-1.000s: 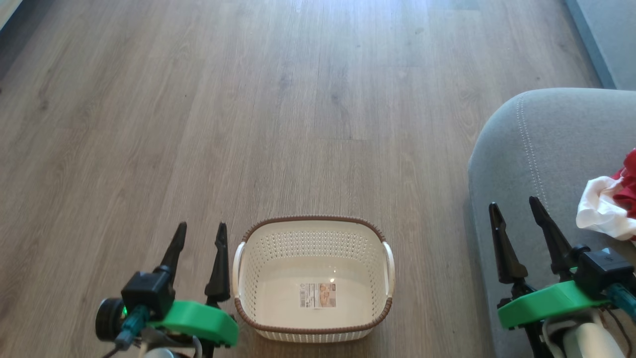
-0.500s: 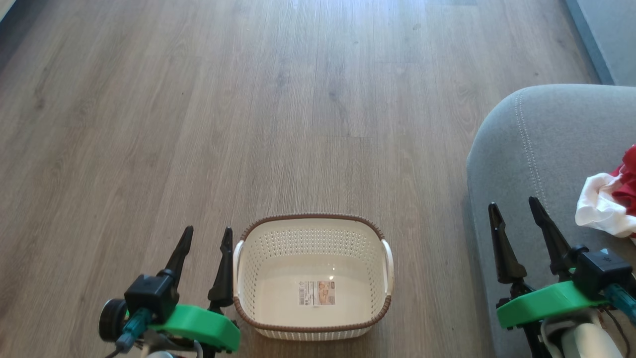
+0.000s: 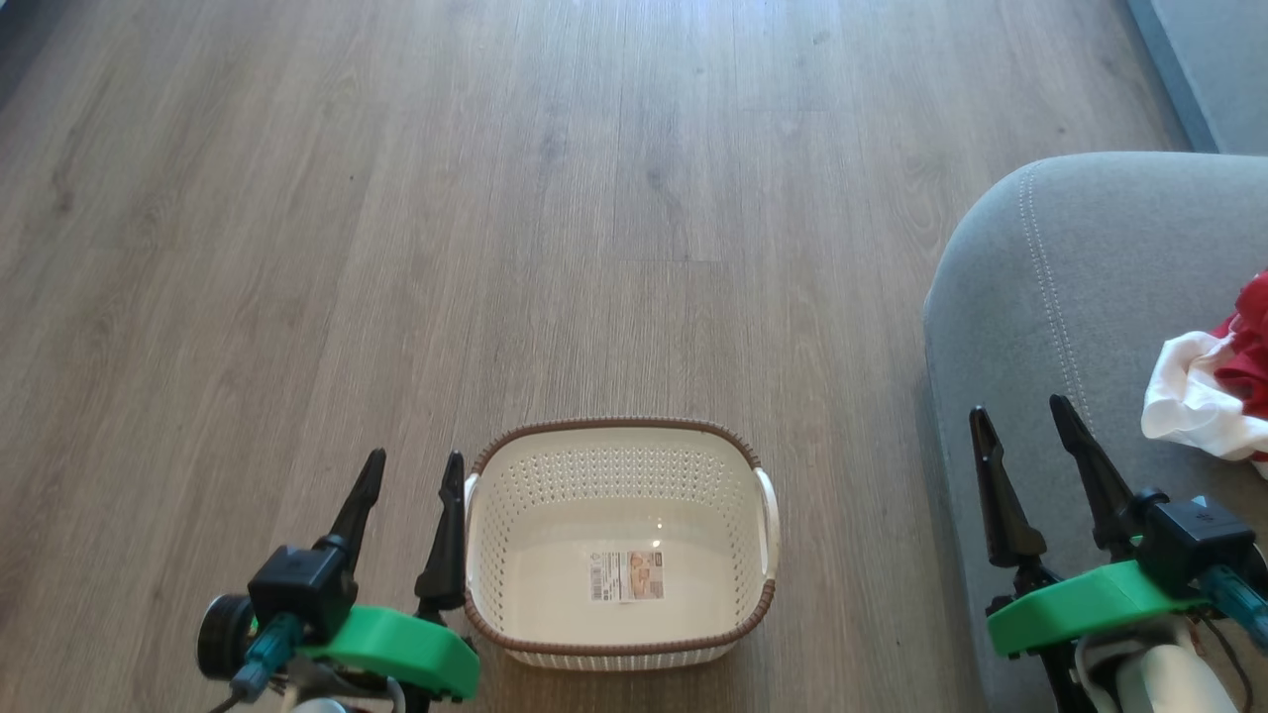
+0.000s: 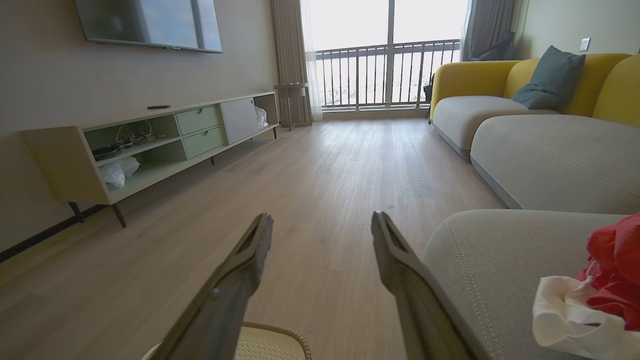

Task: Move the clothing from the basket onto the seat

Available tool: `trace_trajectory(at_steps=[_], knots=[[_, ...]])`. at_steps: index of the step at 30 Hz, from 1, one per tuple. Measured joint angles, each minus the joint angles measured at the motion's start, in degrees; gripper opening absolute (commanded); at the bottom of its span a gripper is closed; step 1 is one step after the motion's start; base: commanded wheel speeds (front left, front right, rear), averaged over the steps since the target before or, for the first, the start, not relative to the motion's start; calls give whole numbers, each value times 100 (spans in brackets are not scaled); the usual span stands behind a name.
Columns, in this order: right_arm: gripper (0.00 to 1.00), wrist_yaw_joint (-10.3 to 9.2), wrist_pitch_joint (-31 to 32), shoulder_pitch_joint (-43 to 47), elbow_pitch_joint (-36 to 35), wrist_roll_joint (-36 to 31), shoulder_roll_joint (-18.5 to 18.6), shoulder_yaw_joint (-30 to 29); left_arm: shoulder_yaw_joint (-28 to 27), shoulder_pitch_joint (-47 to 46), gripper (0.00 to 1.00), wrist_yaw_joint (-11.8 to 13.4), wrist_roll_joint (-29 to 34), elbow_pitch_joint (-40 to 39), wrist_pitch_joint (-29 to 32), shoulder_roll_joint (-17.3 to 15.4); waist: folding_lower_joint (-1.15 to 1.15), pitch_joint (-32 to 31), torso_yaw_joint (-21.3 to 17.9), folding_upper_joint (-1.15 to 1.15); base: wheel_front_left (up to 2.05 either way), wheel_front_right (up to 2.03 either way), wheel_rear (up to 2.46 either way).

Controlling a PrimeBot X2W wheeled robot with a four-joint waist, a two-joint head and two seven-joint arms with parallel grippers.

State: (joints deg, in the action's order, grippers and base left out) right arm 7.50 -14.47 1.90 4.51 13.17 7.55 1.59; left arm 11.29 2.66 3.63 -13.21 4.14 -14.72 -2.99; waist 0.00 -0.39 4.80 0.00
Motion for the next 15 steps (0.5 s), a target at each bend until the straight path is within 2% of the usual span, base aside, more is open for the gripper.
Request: trace_trajectory(at_steps=[15], knots=[[100, 0, 0, -3, 51, 0, 2, 35, 30, -1, 100, -52, -152, 47, 0, 0, 0, 9, -58, 0, 0, 0, 0]])
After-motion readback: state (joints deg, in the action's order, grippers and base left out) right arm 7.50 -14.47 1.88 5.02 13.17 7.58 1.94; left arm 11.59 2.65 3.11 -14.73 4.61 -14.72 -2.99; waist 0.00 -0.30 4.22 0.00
